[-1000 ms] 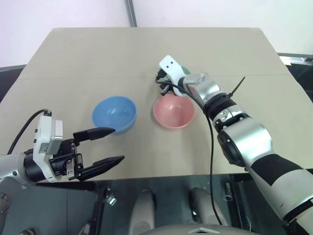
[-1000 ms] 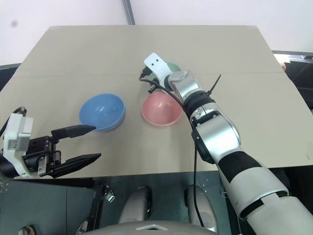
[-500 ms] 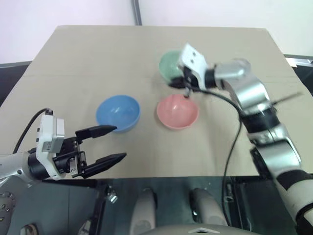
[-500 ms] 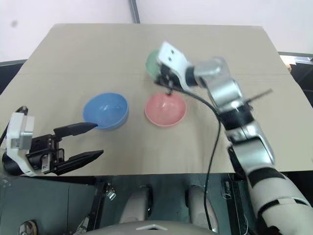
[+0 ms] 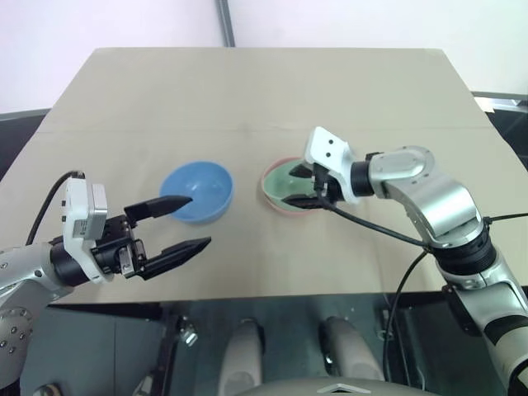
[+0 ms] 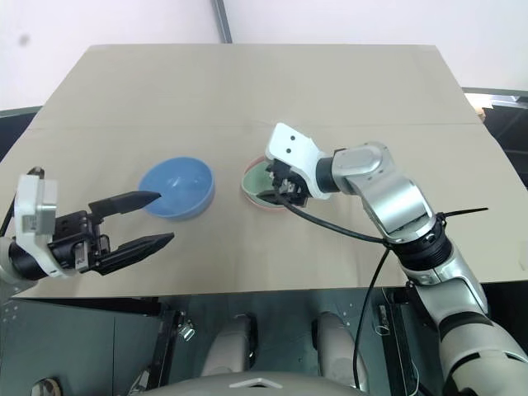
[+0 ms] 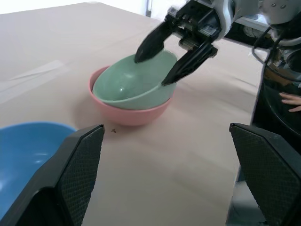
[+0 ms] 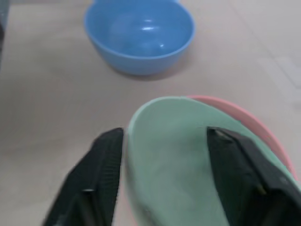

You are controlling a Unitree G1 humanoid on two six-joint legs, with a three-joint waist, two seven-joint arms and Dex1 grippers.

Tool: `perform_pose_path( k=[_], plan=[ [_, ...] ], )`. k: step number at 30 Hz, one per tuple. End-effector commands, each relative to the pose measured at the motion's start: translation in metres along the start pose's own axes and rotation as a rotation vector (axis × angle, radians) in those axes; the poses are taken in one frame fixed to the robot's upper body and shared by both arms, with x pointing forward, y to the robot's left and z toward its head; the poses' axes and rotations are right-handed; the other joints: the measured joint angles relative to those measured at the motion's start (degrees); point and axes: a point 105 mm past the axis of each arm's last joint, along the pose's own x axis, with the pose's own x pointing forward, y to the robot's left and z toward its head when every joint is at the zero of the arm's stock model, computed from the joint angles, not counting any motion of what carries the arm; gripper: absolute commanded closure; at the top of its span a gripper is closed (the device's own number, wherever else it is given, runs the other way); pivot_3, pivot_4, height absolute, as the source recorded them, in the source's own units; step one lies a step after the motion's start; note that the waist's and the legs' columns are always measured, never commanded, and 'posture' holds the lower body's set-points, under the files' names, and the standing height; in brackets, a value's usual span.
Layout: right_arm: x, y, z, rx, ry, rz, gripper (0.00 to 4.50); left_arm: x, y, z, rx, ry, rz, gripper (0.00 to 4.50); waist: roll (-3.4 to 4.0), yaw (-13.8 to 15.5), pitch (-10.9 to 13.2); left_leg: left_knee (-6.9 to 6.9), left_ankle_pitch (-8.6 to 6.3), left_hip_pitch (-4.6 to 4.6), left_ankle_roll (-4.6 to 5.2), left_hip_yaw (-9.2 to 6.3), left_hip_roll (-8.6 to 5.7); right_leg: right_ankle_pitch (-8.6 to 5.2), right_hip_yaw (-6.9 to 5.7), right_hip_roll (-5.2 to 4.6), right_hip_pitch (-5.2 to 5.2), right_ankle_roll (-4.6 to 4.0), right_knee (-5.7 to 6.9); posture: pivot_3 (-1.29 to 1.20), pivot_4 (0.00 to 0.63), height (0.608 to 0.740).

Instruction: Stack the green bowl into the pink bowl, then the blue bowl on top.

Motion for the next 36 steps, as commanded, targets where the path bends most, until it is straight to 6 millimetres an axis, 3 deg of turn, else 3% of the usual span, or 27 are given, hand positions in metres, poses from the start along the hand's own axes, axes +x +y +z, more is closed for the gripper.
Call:
perform_pose_path(
  k=[1,5,8,17,20,26,29,31,34,36],
  plan=[
    [-0.033,0.014,0.031,-0.128,-0.18,0.021,1.61,-0.004,0.01,0.004,0.103,0.106,0.124,0.0,-0.01,0.2,0.0,-0.01,0.0,-0.04,0.0,-0.02,0.0,0.0,-0.03,-0.01,-0.01,0.0,-0.03,0.0,0.15,0.74],
    [-0.054,0.029,0.026,-0.164,-0.21,0.066,1.61,-0.004,0.022,-0.004,0.13,0.313,0.202,0.0,-0.1,1.1,0.0,0.0,0.0,-0.16,0.0,-0.04,-0.02,0.0,-0.11,-0.08,-0.02,0.01,-0.15,0.0,0.15,0.74],
    [-0.064,0.033,0.018,-0.167,-0.179,0.068,1.61,0.008,0.028,-0.004,0.275,0.44,0.172,0.0,-0.1,1.0,0.0,0.03,0.0,-0.05,0.0,0.0,-0.03,-0.01,-0.07,-0.07,0.0,0.02,-0.08,0.0,0.15,0.74],
    [-0.069,0.03,0.011,-0.175,-0.14,0.0,1.61,0.036,0.044,-0.035,0.554,0.654,0.042,0.0,-0.06,0.9,0.0,-0.05,0.01,0.07,-0.01,0.09,-0.01,-0.01,0.09,0.03,-0.03,-0.01,-0.01,0.0,0.15,0.74],
    [-0.071,0.029,0.01,-0.177,-0.129,-0.023,1.54,0.038,0.05,-0.042,0.601,0.693,0.019,1.34,-0.07,1.1,0.0,-0.04,0.0,-0.17,0.0,0.08,-0.02,-0.01,0.07,0.01,-0.18,-0.01,-0.06,0.0,0.15,0.74],
    [-0.075,0.027,0.007,-0.168,-0.111,-0.068,1.54,0.043,0.057,-0.04,0.647,0.685,-0.01,4.43,-0.08,1.2,0.0,0.01,0.0,-0.31,0.0,0.06,-0.03,0.0,0.01,-0.02,-0.24,0.0,-0.1,0.0,0.15,0.74],
    [-0.077,0.025,0.006,-0.163,-0.106,-0.088,1.54,0.049,0.058,-0.021,0.674,0.611,-0.016,4.43,-0.08,1.2,0.0,0.06,0.0,-0.31,0.0,0.04,-0.03,0.0,0.0,-0.02,-0.23,0.01,-0.04,0.0,0.15,0.74],
    [-0.079,0.023,0.005,-0.156,-0.104,-0.101,1.54,0.056,0.052,-0.001,0.669,0.525,-0.045,4.43,-0.08,1.2,0.0,0.11,0.0,-0.32,0.0,0.0,-0.03,0.0,-0.03,-0.02,-0.22,0.01,-0.01,0.0,0.15,0.74],
    [-0.086,0.019,0.003,-0.144,-0.098,-0.137,1.54,0.076,0.035,0.047,0.672,0.353,-0.134,4.43,-0.13,1.8,0.0,0.22,0.0,-0.39,0.0,-0.07,-0.03,0.0,-0.11,-0.01,-0.19,0.02,0.02,0.0,0.15,0.74],
    [-0.09,0.02,0.003,-0.137,-0.098,-0.151,1.54,0.084,0.028,0.058,0.688,0.325,-0.207,4.43,-0.16,2.1,0.0,0.34,0.0,-0.41,0.0,-0.13,-0.03,0.01,-0.16,-0.01,-0.11,0.03,0.01,0.0,0.15,0.74]
  ],
)
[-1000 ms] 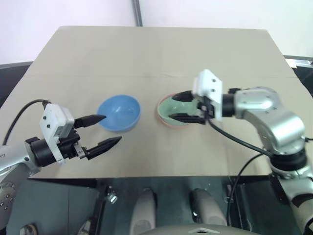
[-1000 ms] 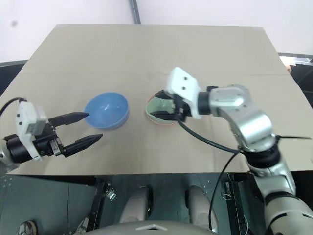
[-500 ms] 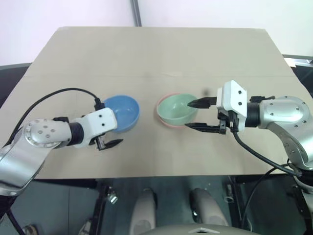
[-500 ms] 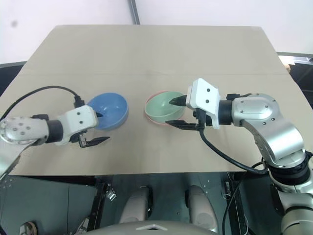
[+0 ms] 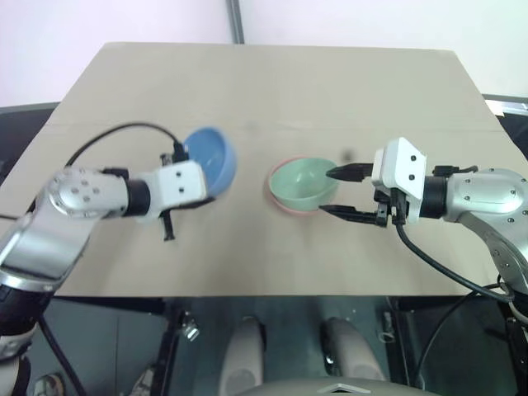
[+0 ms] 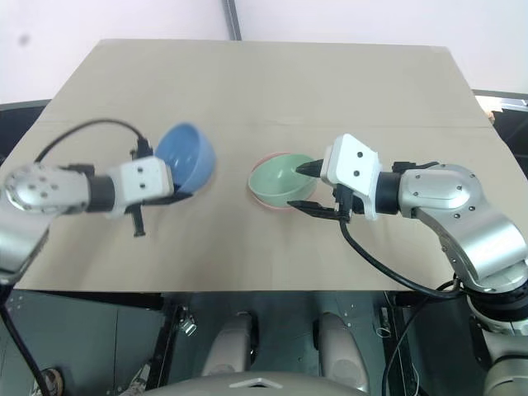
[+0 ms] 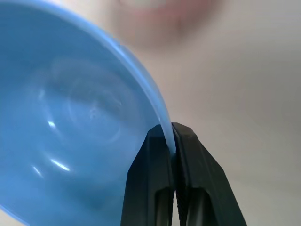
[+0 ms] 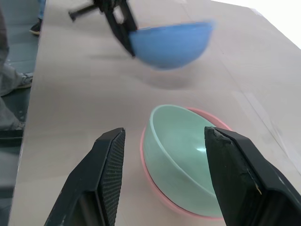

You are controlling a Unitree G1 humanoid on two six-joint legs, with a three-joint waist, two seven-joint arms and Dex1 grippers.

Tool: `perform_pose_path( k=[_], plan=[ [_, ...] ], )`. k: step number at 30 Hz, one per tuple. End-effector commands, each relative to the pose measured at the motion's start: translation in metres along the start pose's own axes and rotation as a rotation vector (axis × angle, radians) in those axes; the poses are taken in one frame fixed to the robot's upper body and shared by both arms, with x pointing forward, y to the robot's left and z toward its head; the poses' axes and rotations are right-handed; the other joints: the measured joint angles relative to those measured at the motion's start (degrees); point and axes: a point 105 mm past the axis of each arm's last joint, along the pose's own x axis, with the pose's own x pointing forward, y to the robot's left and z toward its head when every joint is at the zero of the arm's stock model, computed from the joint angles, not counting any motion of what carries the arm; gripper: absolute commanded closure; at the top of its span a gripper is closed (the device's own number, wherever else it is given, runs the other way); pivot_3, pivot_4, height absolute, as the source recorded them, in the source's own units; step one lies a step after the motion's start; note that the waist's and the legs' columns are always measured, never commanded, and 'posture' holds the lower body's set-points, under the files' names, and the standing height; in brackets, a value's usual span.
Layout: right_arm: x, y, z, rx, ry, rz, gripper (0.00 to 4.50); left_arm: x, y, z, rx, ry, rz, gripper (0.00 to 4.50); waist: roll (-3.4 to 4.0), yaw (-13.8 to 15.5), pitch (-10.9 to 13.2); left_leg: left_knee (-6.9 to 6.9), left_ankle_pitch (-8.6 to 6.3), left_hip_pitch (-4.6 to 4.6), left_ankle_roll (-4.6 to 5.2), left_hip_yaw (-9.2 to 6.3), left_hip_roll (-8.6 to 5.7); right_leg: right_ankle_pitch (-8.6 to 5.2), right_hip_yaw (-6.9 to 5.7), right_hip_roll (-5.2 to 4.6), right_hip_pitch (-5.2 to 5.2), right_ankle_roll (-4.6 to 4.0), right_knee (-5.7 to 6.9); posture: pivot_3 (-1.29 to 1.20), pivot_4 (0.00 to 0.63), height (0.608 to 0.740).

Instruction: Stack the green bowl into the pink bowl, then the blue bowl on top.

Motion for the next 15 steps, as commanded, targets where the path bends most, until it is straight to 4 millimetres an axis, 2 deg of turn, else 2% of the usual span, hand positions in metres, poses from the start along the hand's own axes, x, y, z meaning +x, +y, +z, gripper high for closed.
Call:
perform_pose_path(
  k=[1,8,15],
  plan=[
    [-0.015,-0.003,0.011,-0.033,-0.02,-0.055,1.54,0.0,0.002,0.028,0.048,-0.084,-0.083,4.43,0.04,0.0,0.0,0.01,0.0,0.04,0.0,0.03,-0.01,0.0,0.04,-0.01,0.04,0.01,-0.02,0.0,0.15,0.74],
    [-0.039,0.007,0.003,-0.015,0.048,-0.13,1.54,0.03,-0.008,0.039,0.158,-0.14,-0.336,4.43,0.07,0.4,0.0,0.05,0.0,0.08,0.01,-0.02,-0.01,0.0,0.03,0.03,0.08,0.0,0.04,0.0,0.15,0.74],
    [-0.06,0.016,-0.004,0.03,0.122,-0.241,1.54,0.059,-0.002,0.043,0.312,-0.174,-0.44,4.43,0.05,0.6,0.0,0.31,0.0,0.05,0.01,-0.07,-0.02,0.01,0.01,0.03,0.2,0.01,0.06,0.0,0.15,0.74]
  ],
)
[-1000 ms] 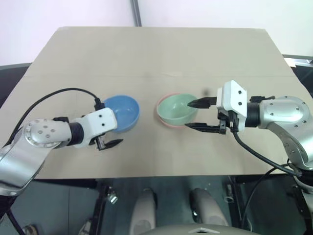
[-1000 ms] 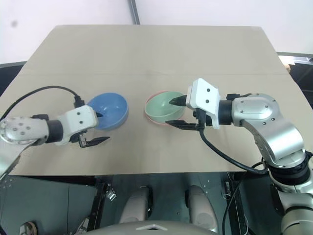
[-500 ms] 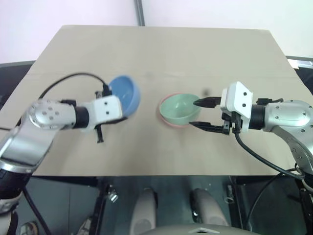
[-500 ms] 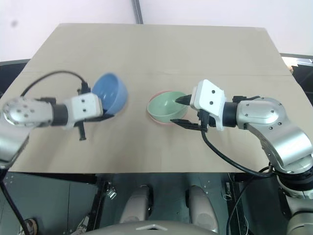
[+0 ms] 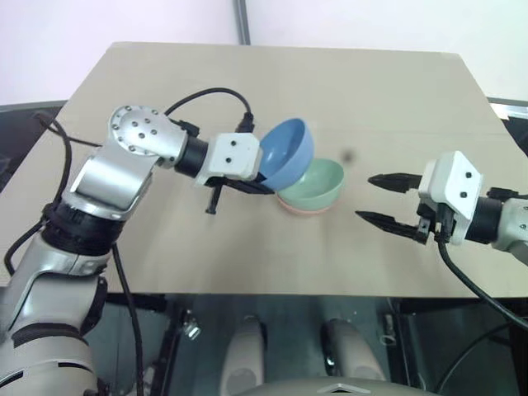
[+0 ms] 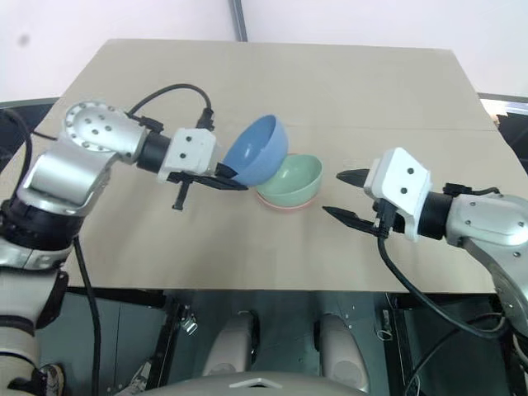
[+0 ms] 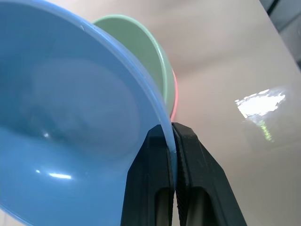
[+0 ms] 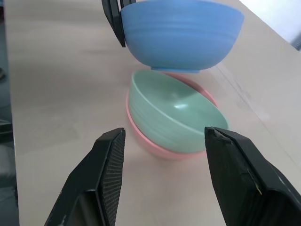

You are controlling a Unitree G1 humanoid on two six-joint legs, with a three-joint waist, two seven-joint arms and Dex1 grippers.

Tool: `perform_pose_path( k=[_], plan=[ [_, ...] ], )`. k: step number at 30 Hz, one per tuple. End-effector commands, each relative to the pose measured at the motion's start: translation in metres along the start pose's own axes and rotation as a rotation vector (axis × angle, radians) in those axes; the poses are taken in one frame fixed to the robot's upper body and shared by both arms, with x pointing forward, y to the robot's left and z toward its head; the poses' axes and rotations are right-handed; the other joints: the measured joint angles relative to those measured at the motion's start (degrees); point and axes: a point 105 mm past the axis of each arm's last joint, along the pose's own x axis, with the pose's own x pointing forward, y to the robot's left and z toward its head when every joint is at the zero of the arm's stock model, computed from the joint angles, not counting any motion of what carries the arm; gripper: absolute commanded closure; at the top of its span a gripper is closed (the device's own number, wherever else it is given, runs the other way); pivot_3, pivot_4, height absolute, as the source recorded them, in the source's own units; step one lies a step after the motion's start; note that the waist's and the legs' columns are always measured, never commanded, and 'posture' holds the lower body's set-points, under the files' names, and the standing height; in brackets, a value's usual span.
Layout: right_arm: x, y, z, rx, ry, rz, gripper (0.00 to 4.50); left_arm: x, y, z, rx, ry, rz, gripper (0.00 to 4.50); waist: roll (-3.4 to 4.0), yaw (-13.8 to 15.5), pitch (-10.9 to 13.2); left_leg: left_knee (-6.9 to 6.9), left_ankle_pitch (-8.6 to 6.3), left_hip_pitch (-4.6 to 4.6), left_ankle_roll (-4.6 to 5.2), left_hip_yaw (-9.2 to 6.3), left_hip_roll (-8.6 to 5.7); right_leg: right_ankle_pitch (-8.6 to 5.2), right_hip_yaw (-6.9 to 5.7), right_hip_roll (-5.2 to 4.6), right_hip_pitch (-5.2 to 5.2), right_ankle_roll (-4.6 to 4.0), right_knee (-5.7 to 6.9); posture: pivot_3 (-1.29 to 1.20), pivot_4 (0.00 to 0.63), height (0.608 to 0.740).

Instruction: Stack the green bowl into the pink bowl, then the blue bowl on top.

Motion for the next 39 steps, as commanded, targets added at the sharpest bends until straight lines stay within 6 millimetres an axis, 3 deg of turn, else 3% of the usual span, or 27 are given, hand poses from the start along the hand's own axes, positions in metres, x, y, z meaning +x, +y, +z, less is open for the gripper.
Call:
perform_pose_path(
  k=[1,6,11,18,19,21,22,23,29,32,34,37,39],
  plan=[
    [-0.014,0.0,0.006,-0.012,0.012,-0.08,1.54,0.002,0.01,0.005,0.115,0.008,-0.033,4.43,0.0,0.0,0.0,0.02,0.0,-0.01,0.0,0.01,0.0,0.0,0.01,0.0,0.0,0.01,0.0,0.0,0.15,0.74],
    [-0.027,0.004,0.0,0.115,0.021,-0.115,1.54,0.009,0.018,0.004,0.189,0.016,-0.07,4.43,0.0,0.0,0.0,0.08,0.0,-0.02,0.01,-0.01,0.0,0.01,0.01,0.0,0.02,0.01,0.02,0.0,0.15,0.74],
    [-0.032,0.002,0.01,0.165,-0.027,-0.138,0.17,0.013,0.023,0.006,0.245,0.004,-0.075,4.5,0.0,-0.1,0.0,0.11,0.0,0.0,0.01,-0.02,0.0,0.02,0.01,0.0,0.07,0.02,0.03,0.0,0.15,0.74],
    [-0.035,0.001,0.014,0.137,-0.021,-0.184,0.17,0.015,0.022,0.0,0.264,0.027,-0.109,4.5,0.0,-0.1,0.0,0.11,0.0,-0.02,0.01,-0.04,-0.01,0.02,0.01,0.0,0.08,0.03,0.02,0.0,0.15,0.74],
    [-0.035,0.002,0.014,0.134,-0.021,-0.18,0.0,0.015,0.021,-0.001,0.266,0.034,-0.121,3.96,0.0,-0.1,0.0,0.11,-0.01,-0.02,0.01,-0.04,-0.01,0.02,0.01,0.0,0.08,0.03,0.02,0.0,0.15,0.74],
    [-0.035,0.002,0.013,0.138,-0.017,-0.178,0.0,0.017,0.027,0.005,0.272,0.005,-0.078,3.52,0.0,-0.1,0.0,0.11,-0.01,-0.01,0.01,-0.04,0.0,0.02,0.01,0.0,0.08,0.03,0.02,0.0,0.15,0.74],
    [-0.035,0.002,0.013,0.139,-0.015,-0.178,0.0,0.018,0.029,0.007,0.273,-0.007,-0.058,3.05,0.0,-0.1,0.0,0.11,-0.01,-0.01,0.01,-0.05,0.0,0.02,0.0,0.0,0.08,0.03,0.02,0.0,0.15,0.74],
    [-0.034,0.002,0.011,0.134,-0.004,-0.177,0.0,0.015,0.032,0.01,0.255,-0.022,-0.034,2.62,0.0,-0.1,0.0,0.11,-0.01,-0.01,0.01,-0.05,0.0,0.02,0.0,0.0,0.09,0.03,0.03,0.0,0.15,0.74],
    [-0.032,0.003,0.012,0.123,-0.012,-0.16,0.0,-0.01,0.038,0.019,0.042,-0.097,0.09,2.62,0.0,-0.5,0.0,0.13,-0.01,0.0,0.02,-0.06,0.0,0.02,0.0,0.01,0.09,0.04,0.04,0.0,0.15,0.74],
    [-0.026,0.002,0.011,0.126,-0.017,-0.117,0.0,-0.043,0.043,0.018,-0.133,-0.154,0.303,2.62,0.0,-1.1,0.0,0.12,-0.01,0.0,0.02,-0.06,0.01,0.01,0.0,0.01,0.09,0.04,0.05,0.0,0.15,0.74],
    [-0.022,0.002,0.01,0.135,-0.021,-0.093,0.0,-0.054,0.032,0.011,-0.239,-0.175,0.36,2.62,0.01,-1.7,0.0,0.12,-0.01,0.01,0.01,-0.07,0.01,0.01,0.0,0.01,0.09,0.04,0.05,0.0,0.15,0.74],
    [-0.016,0.001,0.006,0.122,-0.013,-0.063,0.0,-0.067,0.005,0.013,-0.394,-0.364,0.398,2.62,0.03,-1.8,0.0,0.11,0.0,0.05,0.01,-0.07,0.02,0.01,-0.01,0.0,0.09,0.04,0.07,0.0,0.15,0.74],
    [-0.013,0.0,0.003,0.126,-0.014,-0.045,0.0,-0.069,-0.014,0.001,-0.434,-0.351,0.472,2.62,0.04,-1.8,0.0,0.12,0.0,0.03,0.01,-0.11,0.02,0.01,-0.06,-0.01,0.11,0.04,0.05,0.0,0.15,0.74]
  ],
)
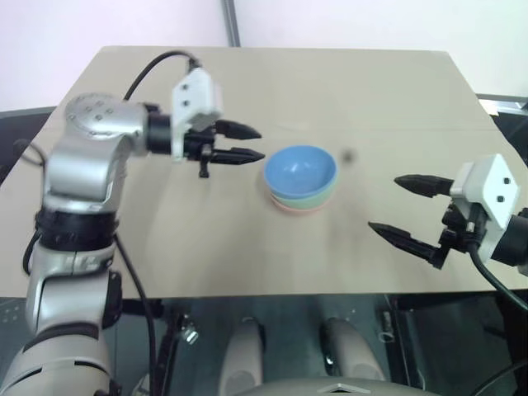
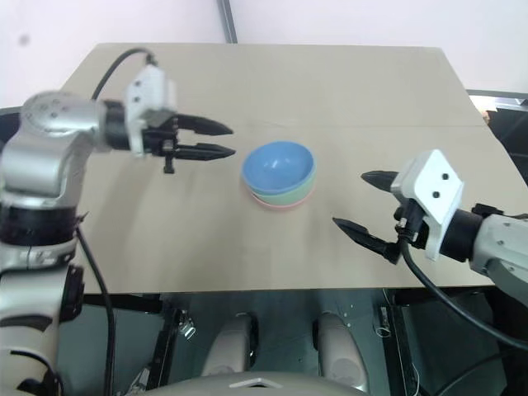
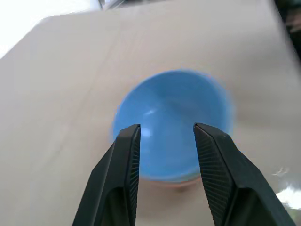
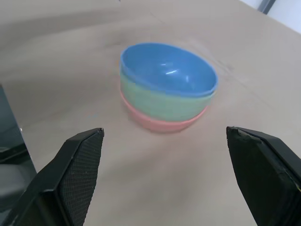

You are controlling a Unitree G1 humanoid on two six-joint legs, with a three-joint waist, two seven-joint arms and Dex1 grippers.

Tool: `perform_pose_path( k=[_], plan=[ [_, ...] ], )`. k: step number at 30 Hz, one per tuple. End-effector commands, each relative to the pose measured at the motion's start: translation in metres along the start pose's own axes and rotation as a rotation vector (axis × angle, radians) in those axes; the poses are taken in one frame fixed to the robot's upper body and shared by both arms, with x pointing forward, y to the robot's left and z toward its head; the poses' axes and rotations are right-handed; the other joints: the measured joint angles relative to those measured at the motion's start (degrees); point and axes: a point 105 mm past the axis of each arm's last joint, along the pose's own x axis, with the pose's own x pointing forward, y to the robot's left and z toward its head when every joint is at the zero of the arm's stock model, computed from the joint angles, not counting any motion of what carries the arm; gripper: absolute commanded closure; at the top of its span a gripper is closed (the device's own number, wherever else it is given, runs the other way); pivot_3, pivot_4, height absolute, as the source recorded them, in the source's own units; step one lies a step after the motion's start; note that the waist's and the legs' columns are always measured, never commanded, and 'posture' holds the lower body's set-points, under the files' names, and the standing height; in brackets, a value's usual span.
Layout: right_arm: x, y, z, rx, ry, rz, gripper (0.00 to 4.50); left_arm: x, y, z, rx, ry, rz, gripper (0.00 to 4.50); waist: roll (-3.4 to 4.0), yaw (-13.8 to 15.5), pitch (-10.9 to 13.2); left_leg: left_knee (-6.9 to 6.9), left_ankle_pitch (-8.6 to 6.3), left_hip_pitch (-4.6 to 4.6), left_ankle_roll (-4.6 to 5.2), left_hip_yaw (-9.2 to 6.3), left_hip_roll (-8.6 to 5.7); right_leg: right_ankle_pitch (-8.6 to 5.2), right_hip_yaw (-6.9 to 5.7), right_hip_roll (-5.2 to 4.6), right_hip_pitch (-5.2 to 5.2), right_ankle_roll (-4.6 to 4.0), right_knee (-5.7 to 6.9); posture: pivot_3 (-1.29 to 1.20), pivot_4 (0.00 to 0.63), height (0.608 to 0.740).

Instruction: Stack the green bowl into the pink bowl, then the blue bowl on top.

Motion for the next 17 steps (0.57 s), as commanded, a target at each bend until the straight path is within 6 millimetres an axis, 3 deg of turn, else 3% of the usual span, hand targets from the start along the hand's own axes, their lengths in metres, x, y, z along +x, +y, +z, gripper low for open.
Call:
perform_pose_path(
  k=[1,8,12,17],
  plan=[
    [0.003,-0.003,0.002,-0.035,-0.017,0.021,0.0,-0.024,-0.018,-0.004,-0.013,-0.046,0.118,2.62,-0.01,0.0,0.0,0.01,0.0,0.0,0.0,0.01,0.0,0.0,0.0,-0.02,0.01,0.0,0.01,0.0,0.15,0.74],
    [0.003,-0.012,-0.021,0.051,0.025,0.052,0.0,-0.075,-0.06,-0.054,-0.138,0.021,0.294,2.62,-0.13,0.6,0.0,0.01,0.0,0.03,0.0,-0.01,0.0,-0.01,-0.06,-0.04,0.05,-0.02,-0.03,0.0,0.15,0.74],
    [-0.002,-0.015,-0.025,0.066,0.03,0.05,0.0,-0.092,-0.073,-0.061,-0.19,0.049,0.333,2.62,-0.18,0.8,-0.1,0.03,0.0,0.07,0.0,0.03,-0.01,-0.01,-0.04,-0.07,0.07,-0.02,-0.04,0.0,0.15,0.74],
    [-0.003,-0.016,-0.027,0.036,0.047,0.049,0.0,-0.095,-0.079,-0.06,-0.212,0.036,0.336,2.62,-0.18,0.7,-0.1,0.03,0.0,0.15,0.0,0.04,-0.01,-0.02,-0.03,-0.06,0.09,-0.02,-0.02,0.0,0.15,0.74]
  ],
)
